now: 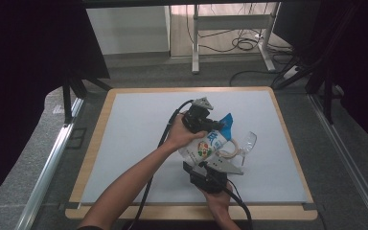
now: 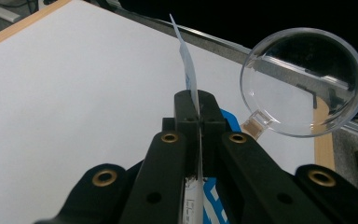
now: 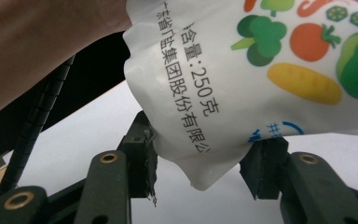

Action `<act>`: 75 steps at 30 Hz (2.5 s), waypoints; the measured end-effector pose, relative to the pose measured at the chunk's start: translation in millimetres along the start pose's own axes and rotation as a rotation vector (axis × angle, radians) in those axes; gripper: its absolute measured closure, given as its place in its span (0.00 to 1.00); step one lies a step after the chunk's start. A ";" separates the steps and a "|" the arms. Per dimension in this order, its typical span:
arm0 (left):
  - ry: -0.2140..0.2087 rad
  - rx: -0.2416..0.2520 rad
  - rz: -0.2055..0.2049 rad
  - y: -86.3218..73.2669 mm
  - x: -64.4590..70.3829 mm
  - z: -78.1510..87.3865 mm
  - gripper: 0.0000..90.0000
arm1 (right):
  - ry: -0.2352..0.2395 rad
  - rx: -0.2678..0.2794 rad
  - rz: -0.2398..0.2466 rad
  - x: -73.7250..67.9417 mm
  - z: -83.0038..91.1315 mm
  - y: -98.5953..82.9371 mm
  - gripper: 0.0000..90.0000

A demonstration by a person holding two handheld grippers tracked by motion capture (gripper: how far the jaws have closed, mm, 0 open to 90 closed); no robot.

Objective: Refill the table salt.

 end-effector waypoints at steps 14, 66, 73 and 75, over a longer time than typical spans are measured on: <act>-0.012 -0.013 0.007 1.3 -2.2 -2.4 1.00 | 0.027 0.009 -0.029 2.7 1.5 0.9 0.59; -0.054 -0.036 0.006 6.9 -9.3 -10.9 1.00 | 0.010 0.032 -0.110 -2.9 1.4 10.4 0.59; -0.054 -0.040 0.003 7.5 -9.8 -11.6 1.00 | 0.000 0.039 -0.116 -2.9 0.6 10.3 0.59; -0.054 -0.041 0.002 7.4 -9.9 -11.7 1.00 | -0.003 0.041 -0.116 -2.9 0.3 10.3 0.59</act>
Point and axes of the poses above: each handheld gripper's, and its own axes: z roughly backward along the jaws, y roughly out of its top, x roughly to its right, the point moved 3 cm from there along -z, roughly forward along the jaws, and after that the axes turned 9 degrees about -z, right-handed, at the moved point
